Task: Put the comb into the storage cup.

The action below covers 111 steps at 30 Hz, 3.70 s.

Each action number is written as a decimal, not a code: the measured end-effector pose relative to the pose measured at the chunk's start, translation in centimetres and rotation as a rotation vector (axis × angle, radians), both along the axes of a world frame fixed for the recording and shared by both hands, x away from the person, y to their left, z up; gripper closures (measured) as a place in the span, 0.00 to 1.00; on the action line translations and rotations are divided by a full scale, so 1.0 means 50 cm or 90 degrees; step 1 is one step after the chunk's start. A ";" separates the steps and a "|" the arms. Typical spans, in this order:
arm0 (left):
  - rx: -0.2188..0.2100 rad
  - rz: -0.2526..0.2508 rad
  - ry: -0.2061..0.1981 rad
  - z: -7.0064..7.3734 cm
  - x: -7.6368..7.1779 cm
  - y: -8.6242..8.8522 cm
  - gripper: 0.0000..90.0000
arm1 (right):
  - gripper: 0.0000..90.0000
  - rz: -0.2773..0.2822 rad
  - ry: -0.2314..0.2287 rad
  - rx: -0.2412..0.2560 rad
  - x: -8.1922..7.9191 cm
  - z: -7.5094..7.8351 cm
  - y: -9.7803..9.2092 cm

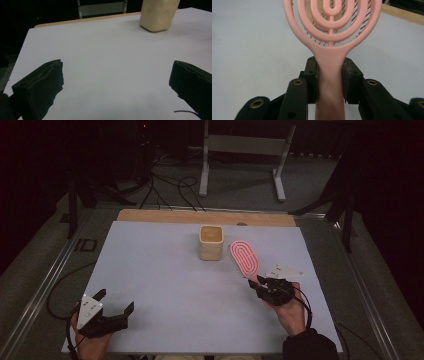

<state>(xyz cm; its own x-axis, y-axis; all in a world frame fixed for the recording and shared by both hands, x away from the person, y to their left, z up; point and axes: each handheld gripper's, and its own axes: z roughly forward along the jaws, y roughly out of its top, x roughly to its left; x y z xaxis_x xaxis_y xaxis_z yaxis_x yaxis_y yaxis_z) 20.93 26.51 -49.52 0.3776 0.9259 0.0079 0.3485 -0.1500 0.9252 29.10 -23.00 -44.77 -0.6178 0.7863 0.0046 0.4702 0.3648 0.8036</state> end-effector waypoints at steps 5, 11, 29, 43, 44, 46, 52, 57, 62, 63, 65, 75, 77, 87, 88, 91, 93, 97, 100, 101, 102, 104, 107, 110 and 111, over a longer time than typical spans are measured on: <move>-0.005 0.001 0.000 0.002 0.001 0.001 0.00 | 0.77 0.002 -0.008 0.002 -0.001 -0.002 0.004; -0.018 0.000 -0.001 0.011 0.006 -0.003 0.00 | 0.77 0.017 -0.019 0.008 -0.004 -0.002 0.012; -0.030 -0.047 0.029 0.047 0.049 -0.052 0.00 | 0.77 0.049 -0.035 0.017 -0.007 -0.001 0.050; -0.025 -0.076 0.031 0.080 0.089 -0.118 0.00 | 0.77 0.068 -0.043 0.029 0.000 0.005 0.078; -0.026 -0.082 0.029 0.083 0.093 -0.125 0.00 | 0.77 0.070 -0.042 0.030 -0.001 0.006 0.079; -0.023 -0.088 0.028 0.087 0.098 -0.136 0.00 | 0.77 0.072 -0.044 0.029 -0.001 0.006 0.082; -0.021 -0.101 0.029 0.100 0.115 -0.163 0.00 | 0.77 0.076 -0.045 0.028 -0.002 0.001 0.091; -0.023 -0.109 0.037 0.103 0.127 -0.179 0.00 | 0.77 0.074 -0.047 0.030 -0.004 0.000 0.094; -0.029 -0.125 0.040 0.109 0.135 -0.196 0.00 | 0.77 0.075 -0.048 0.028 -0.004 -0.002 0.099; -0.029 -0.129 0.038 0.111 0.136 -0.201 0.00 | 0.77 0.074 -0.047 0.027 -0.004 -0.003 0.100; -0.028 -0.132 0.039 0.114 0.138 -0.209 0.00 | 0.77 0.075 -0.047 0.025 -0.005 -0.005 0.103; -0.035 -0.162 0.046 0.117 0.146 -0.251 0.00 | 0.77 0.072 -0.051 0.031 -0.008 -0.006 0.109; -0.035 -0.167 0.044 0.118 0.148 -0.260 0.00 | 0.77 0.071 -0.050 0.032 -0.008 -0.007 0.110; -0.036 -0.191 0.047 0.125 0.156 -0.299 0.00 | 0.77 0.076 -0.047 0.031 -0.009 -0.012 0.118; -0.037 -0.192 0.046 0.126 0.157 -0.303 0.00 | 0.77 0.078 -0.047 0.031 -0.009 -0.012 0.118; -0.038 -0.196 0.047 0.127 0.158 -0.312 0.00 | 0.77 0.080 -0.046 0.032 -0.009 -0.013 0.120; -0.037 -0.200 0.049 0.128 0.160 -0.317 0.00 | 0.77 0.080 -0.046 0.030 -0.009 -0.013 0.120; -0.040 -0.204 0.052 0.127 0.163 -0.326 0.00 | 0.77 0.082 -0.045 0.030 -0.009 -0.016 0.123; -0.043 -0.207 0.056 0.127 0.165 -0.334 0.00 | 0.77 0.084 -0.043 0.029 -0.009 -0.017 0.124; -0.046 -0.208 0.057 0.127 0.165 -0.336 0.00 | 0.77 0.086 -0.043 0.027 -0.009 -0.018 0.125; -0.046 -0.209 0.058 0.128 0.166 -0.339 0.00 | 0.77 0.087 -0.042 0.026 -0.009 -0.019 0.126; -0.045 -0.213 0.059 0.129 0.167 -0.345 0.00 | 0.77 0.085 -0.041 0.026 -0.009 -0.020 0.128; -0.047 -0.219 0.058 0.131 0.168 -0.356 0.00 | 0.77 0.085 -0.039 0.028 -0.010 -0.021 0.130; -0.044 -0.225 0.059 0.133 0.169 -0.365 0.00 | 0.77 0.086 -0.040 0.027 -0.010 -0.021 0.130; -0.044 -0.226 0.059 0.133 0.170 -0.368 0.00 | 0.77 0.086 -0.040 0.027 -0.010 -0.022 0.130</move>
